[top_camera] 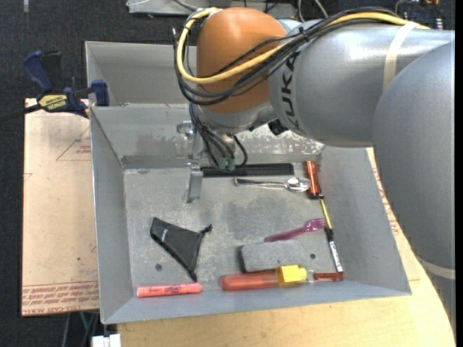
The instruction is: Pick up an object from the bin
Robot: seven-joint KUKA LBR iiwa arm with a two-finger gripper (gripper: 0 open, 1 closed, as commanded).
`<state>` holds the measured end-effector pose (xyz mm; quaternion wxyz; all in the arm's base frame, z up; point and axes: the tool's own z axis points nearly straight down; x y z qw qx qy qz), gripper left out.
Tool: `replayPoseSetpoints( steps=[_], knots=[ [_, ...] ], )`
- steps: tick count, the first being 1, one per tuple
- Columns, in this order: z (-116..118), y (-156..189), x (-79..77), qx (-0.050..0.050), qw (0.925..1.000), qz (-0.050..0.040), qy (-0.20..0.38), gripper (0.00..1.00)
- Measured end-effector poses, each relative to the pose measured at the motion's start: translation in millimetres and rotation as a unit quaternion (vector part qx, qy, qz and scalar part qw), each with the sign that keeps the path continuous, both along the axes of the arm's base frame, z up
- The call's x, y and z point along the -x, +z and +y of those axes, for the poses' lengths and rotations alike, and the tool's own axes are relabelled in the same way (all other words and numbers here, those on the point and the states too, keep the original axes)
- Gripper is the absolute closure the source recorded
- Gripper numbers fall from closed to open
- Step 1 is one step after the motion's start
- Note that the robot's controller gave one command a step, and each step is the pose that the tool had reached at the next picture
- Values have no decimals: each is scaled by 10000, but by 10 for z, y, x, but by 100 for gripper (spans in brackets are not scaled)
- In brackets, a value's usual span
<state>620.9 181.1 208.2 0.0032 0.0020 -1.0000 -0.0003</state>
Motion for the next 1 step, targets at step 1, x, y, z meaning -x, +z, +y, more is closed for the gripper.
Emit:
replayPoseSetpoints(
  steps=[1],
  knots=[
    [-12, 53, -19, -5, 10000, -39, -20, 0]
  ],
)
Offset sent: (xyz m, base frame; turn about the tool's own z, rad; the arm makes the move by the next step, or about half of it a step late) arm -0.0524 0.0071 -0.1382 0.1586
